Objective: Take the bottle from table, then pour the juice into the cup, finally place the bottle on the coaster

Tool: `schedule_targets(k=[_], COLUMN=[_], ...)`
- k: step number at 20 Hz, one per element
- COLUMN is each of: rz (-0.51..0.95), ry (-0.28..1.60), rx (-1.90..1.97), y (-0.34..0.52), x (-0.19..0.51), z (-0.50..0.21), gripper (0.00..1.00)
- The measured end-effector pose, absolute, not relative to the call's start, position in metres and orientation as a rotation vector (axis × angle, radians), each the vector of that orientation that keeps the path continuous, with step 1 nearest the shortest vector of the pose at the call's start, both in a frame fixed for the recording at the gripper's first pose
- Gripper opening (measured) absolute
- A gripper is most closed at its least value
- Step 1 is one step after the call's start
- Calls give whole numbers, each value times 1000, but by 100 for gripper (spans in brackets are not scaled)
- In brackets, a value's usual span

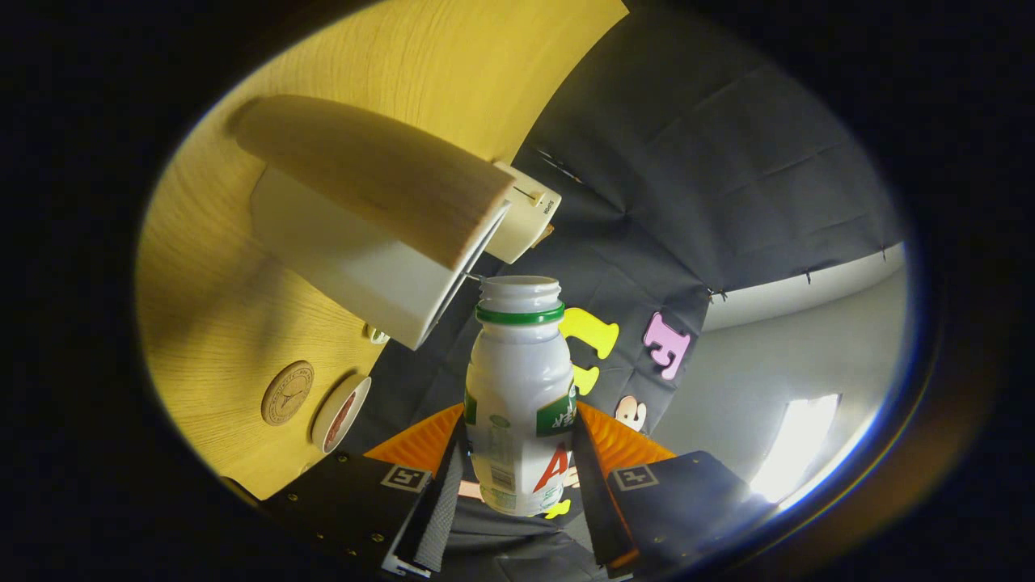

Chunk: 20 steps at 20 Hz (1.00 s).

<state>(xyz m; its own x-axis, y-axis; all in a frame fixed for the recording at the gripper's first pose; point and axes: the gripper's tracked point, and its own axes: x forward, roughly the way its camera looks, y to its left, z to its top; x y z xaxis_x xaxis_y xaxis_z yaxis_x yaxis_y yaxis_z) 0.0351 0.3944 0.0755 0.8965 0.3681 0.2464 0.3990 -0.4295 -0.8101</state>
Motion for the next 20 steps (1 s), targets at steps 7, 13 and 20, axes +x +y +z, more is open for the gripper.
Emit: schedule_targets(k=[7, 13, 20], rz=[-13, 135, 222], ry=[-495, -354, -255], rx=[-1973, -1653, -1275], y=[381, 365, 348], x=[43, 46, 64], z=[68, 45, 34], gripper=[67, 67, 67])
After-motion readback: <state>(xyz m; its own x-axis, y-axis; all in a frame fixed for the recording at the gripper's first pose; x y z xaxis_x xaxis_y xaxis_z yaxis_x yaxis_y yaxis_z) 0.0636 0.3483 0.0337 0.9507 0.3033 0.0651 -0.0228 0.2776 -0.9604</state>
